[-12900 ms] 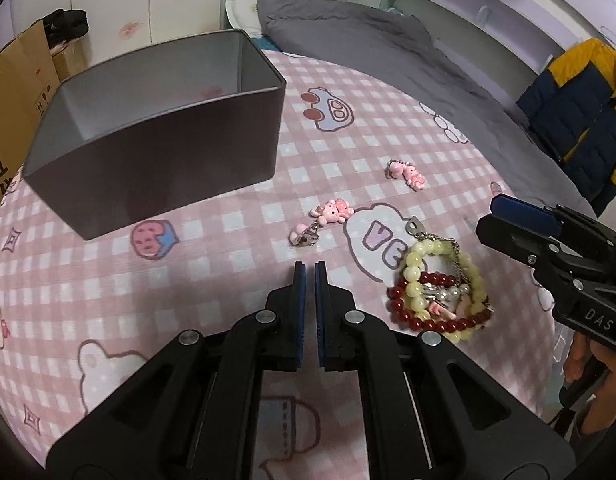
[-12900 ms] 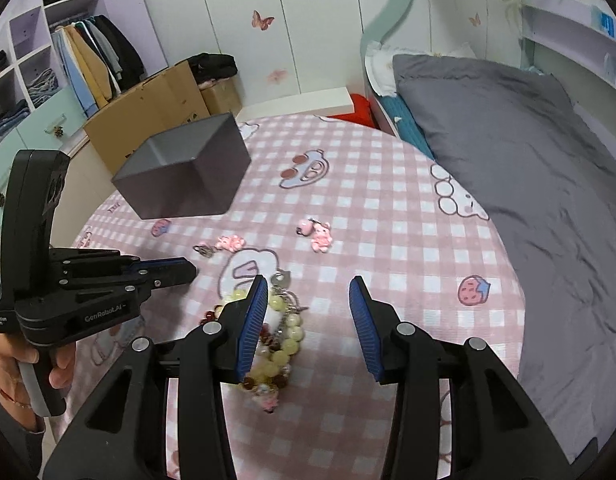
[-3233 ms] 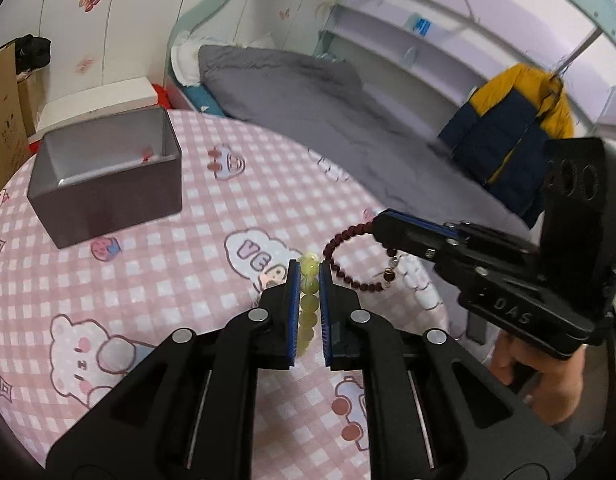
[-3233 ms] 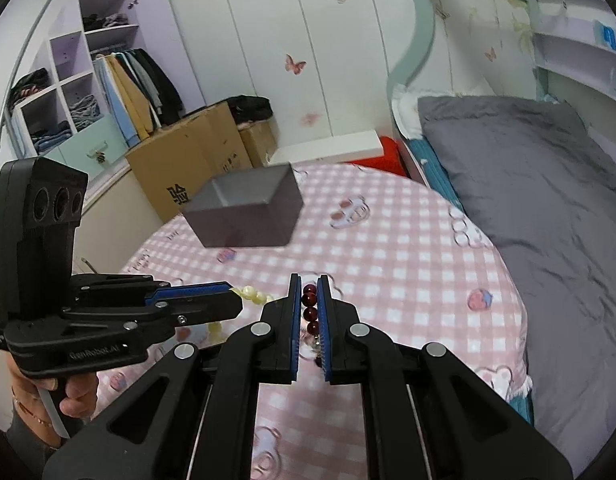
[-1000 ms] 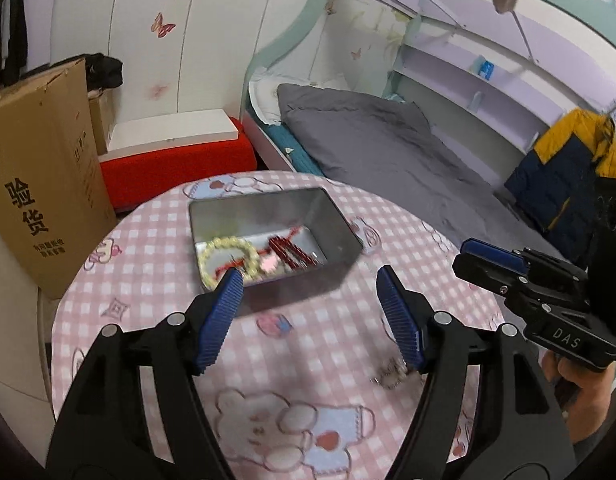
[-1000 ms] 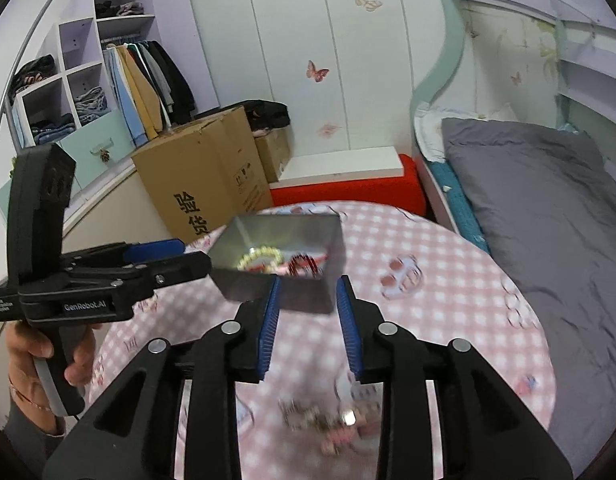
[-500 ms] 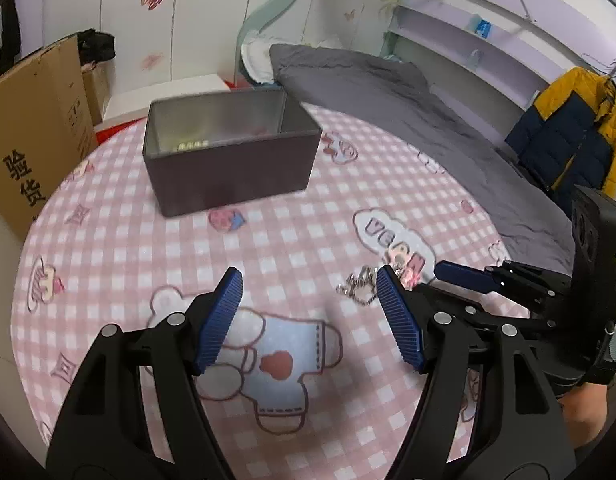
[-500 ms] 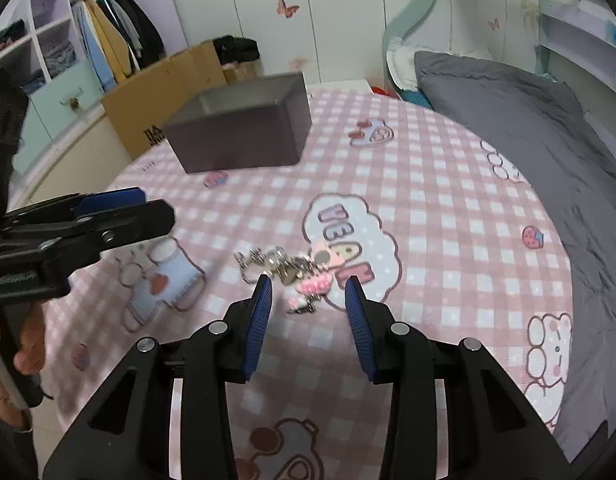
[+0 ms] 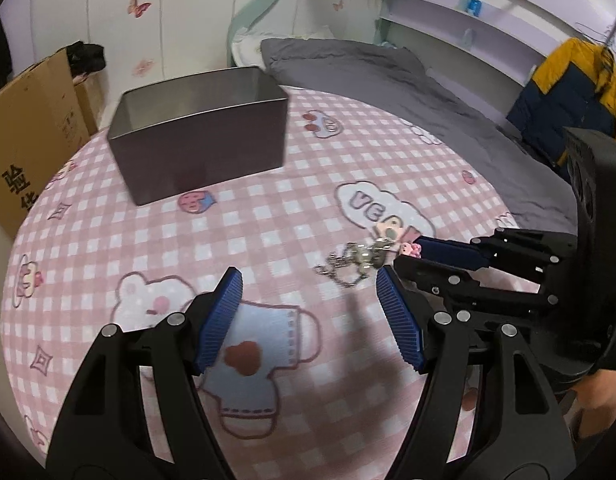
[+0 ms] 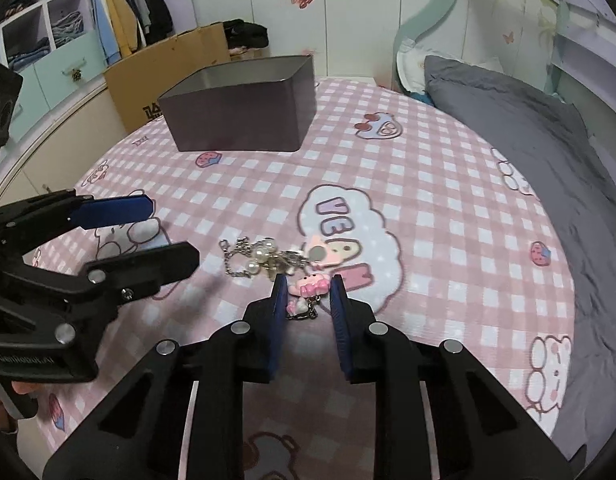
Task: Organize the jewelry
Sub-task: 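Grasp the pearl charm with the left gripper while the right gripper grasps the pink heart charm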
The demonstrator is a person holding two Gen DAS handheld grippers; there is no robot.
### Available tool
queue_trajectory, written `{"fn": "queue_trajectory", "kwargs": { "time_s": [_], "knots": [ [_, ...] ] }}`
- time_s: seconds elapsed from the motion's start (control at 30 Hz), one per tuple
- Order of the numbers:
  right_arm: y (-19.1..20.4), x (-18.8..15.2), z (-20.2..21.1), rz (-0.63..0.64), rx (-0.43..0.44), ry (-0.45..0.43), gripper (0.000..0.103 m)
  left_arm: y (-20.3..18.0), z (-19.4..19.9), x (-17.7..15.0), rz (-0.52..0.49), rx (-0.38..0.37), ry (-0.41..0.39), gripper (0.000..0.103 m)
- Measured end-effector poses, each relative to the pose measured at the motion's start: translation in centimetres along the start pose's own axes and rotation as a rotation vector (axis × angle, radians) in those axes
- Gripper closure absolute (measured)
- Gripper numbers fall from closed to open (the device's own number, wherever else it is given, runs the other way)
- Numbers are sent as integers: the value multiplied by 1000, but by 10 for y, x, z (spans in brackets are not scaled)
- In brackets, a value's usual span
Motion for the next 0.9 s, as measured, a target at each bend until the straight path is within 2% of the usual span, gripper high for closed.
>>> {"fn": "queue_trajectory", "kwargs": {
  "time_s": [0.17, 0.2, 0.23, 0.43, 0.6, 0.63, 0.67, 0.9],
  "knots": [
    [-29, -3, 14, -71, -13, -25, 83, -15, -14, -1, -49, -17, 18, 36],
    [-32, -4, 16, -82, -9, -26, 83, -18, -17, -1, -54, -27, 23, 40],
    [-36, -4, 17, -92, -4, -27, 83, -20, -20, -1, -58, -38, 32, 48],
    [-40, -4, 21, -106, 25, -33, 83, -28, -35, 2, -85, -31, 57, 61],
    [-40, -4, 22, -108, 39, -34, 83, -22, -40, 3, -87, -14, 76, 78],
    [-40, -4, 22, -108, 40, -36, 83, -21, -39, 4, -81, -23, 74, 91],
    [-40, -3, 22, -109, 41, -36, 83, -19, -39, 4, -68, -44, 83, 96],
    [-36, 3, 28, -111, 62, -50, 83, -15, -31, 1, -44, -87, 67, 96]
  ]
}}
Point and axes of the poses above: each gripper's, at about its wrist camera, not at the fingertips, and z roughly against the way its jaws point, y to its left, x to its top, the point moved 2 cm from there along -z, roughly the way its jaws point, and after that the axes turned 13 degrees about -x, right-handed, at the moved point
